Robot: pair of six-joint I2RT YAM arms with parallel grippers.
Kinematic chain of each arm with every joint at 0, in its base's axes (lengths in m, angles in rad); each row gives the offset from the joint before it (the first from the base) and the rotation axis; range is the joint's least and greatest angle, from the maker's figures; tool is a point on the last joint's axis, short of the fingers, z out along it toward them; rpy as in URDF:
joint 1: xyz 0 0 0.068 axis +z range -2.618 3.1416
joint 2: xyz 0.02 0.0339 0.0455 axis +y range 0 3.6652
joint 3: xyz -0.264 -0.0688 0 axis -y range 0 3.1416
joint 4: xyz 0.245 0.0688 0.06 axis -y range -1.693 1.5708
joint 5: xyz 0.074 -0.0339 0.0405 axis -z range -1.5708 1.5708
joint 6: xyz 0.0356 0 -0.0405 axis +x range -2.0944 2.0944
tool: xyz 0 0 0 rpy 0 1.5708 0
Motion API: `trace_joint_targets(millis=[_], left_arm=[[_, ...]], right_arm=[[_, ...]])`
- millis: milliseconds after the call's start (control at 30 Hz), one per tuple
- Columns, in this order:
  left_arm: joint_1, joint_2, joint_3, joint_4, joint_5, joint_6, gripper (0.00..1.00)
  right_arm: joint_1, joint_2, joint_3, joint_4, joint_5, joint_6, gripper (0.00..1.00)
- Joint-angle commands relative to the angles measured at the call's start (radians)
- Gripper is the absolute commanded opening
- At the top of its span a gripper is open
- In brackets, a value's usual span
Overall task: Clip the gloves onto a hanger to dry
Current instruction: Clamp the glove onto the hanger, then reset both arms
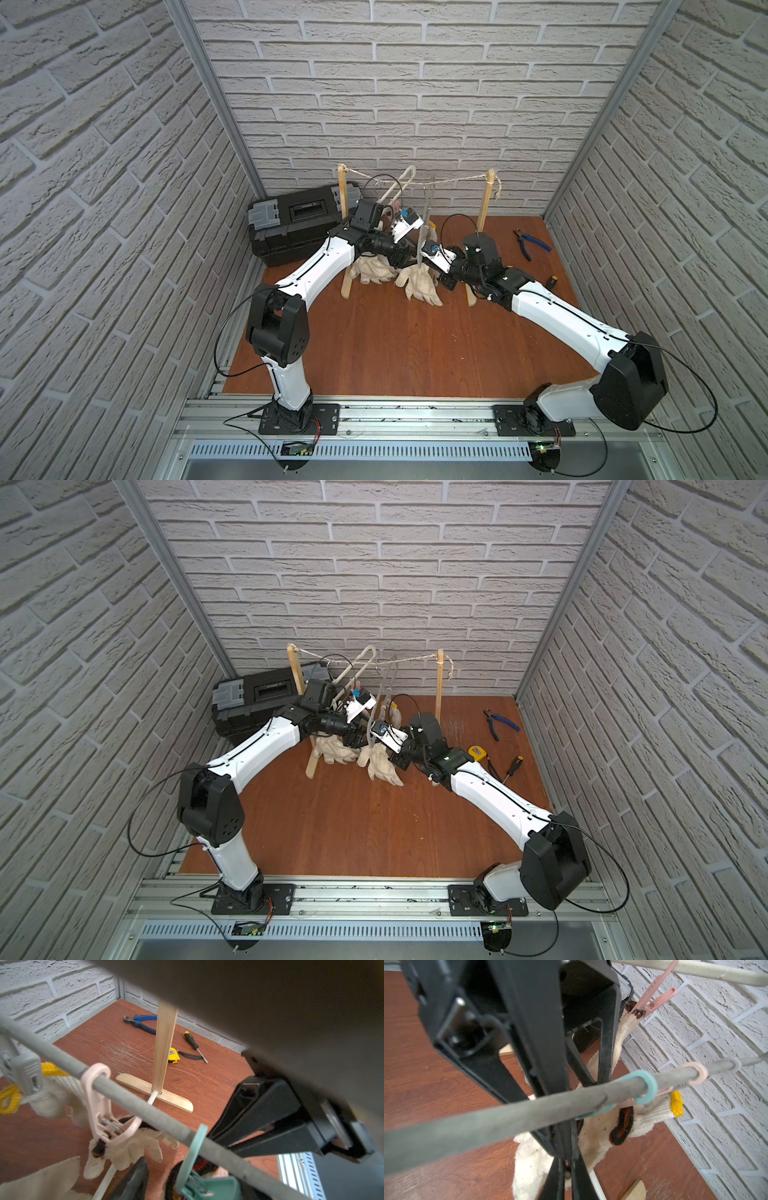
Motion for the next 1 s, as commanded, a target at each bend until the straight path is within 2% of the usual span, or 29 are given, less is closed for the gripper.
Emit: trace_joint_targets(millis=[0, 200, 400, 533, 633, 733, 833, 967], left_arm=[[0.005, -0.07, -0.013, -0.076, -0.092, 0.029, 0.69], [-0.029, -0.164, -0.072, -0.169, -0.263, 0.009, 0.79], [-0.071, -0.281, -0.135, -0.24, -0.423, -0.069, 0.83], [-0.076, -0.401, -0.154, -0.349, -0.523, -0.136, 0.84], [-0.061, -0.515, -0.142, -0.407, -0.533, -0.193, 0.86], [-0.02, -0.578, -0.076, -0.472, -0.565, -0.255, 0.87], [0.062, -0.613, -0.006, -0.541, -0.62, -0.292, 0.87], [0.292, -0.695, -0.031, -0.509, -0.576, -0.346, 0.87]], right_arm=[[0.005, -0.007, 0.022, 0.017, 0.032, 0.012, 0.22], [-0.01, -0.079, -0.019, -0.007, 0.049, 0.08, 0.45], [-0.02, -0.171, -0.062, -0.081, 0.007, 0.179, 0.53], [-0.034, -0.257, -0.093, -0.164, 0.012, 0.307, 0.59], [-0.049, -0.327, -0.132, -0.202, 0.029, 0.413, 0.64], [-0.079, -0.362, -0.124, -0.274, 0.053, 0.479, 0.67], [-0.14, -0.385, -0.09, -0.374, 0.117, 0.564, 0.73], [-0.277, -0.429, -0.101, -0.442, 0.11, 0.668, 0.75]])
